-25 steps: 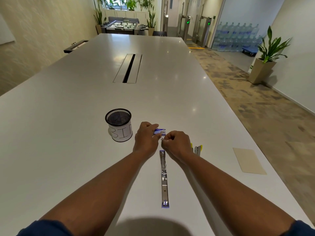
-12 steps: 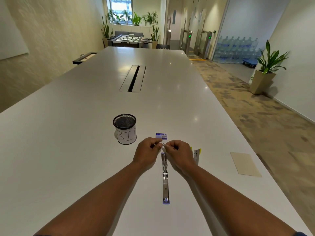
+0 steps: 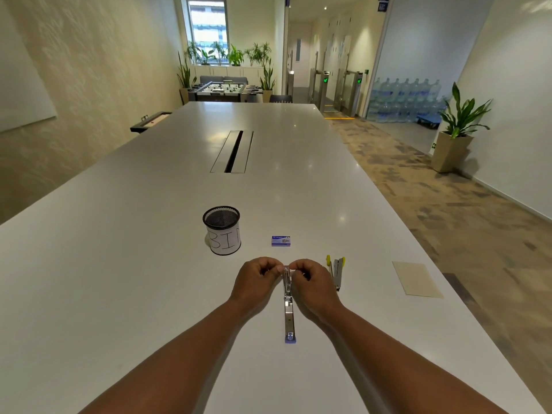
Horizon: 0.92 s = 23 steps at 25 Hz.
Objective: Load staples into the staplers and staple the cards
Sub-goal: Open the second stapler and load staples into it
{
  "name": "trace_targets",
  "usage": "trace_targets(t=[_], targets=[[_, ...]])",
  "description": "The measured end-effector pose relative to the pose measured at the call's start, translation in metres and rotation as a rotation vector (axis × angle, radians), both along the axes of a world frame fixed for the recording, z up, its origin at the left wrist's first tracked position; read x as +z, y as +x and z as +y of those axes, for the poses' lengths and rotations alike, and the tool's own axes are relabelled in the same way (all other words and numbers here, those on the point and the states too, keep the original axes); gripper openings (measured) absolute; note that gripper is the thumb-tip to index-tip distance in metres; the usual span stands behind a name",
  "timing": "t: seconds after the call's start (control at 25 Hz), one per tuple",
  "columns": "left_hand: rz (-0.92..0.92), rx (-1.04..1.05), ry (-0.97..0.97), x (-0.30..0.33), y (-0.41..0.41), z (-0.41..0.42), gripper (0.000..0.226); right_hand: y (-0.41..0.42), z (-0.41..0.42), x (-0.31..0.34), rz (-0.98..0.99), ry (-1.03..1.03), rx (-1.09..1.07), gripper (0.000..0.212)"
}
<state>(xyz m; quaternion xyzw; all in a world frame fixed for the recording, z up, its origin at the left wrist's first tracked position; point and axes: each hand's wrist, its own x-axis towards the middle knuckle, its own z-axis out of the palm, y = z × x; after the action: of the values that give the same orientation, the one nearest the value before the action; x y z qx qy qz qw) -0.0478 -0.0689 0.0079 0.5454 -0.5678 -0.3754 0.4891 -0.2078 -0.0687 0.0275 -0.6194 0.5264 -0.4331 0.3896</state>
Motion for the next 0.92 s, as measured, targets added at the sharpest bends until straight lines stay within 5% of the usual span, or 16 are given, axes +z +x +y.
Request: trace_targets(t=[0.24, 0.52, 0.76, 0.92], targets=[[-0.091, 0.048, 0.009, 0.004, -0.002, 0.005, 0.016, -0.004, 0.025, -0.021, 0.080, -0.066, 0.009, 0.006], [-0.248, 0.047, 0.015, 0.005, -0.004, 0.004, 0.023, -0.006, 0.021, -0.029, 0.336, -0.183, 0.033, 0.011], [-0.096, -0.026, 0.098, 0.012, -0.004, -0.001, 0.018, -0.007, 0.017, -0.031, 0.341, -0.174, 0.033, 0.009], [-0.312, -0.106, 0.107, 0.019, -0.002, -0.009, 0.022, -0.006, 0.017, -0.031, 0.336, -0.178, 0.026, 0.010]])
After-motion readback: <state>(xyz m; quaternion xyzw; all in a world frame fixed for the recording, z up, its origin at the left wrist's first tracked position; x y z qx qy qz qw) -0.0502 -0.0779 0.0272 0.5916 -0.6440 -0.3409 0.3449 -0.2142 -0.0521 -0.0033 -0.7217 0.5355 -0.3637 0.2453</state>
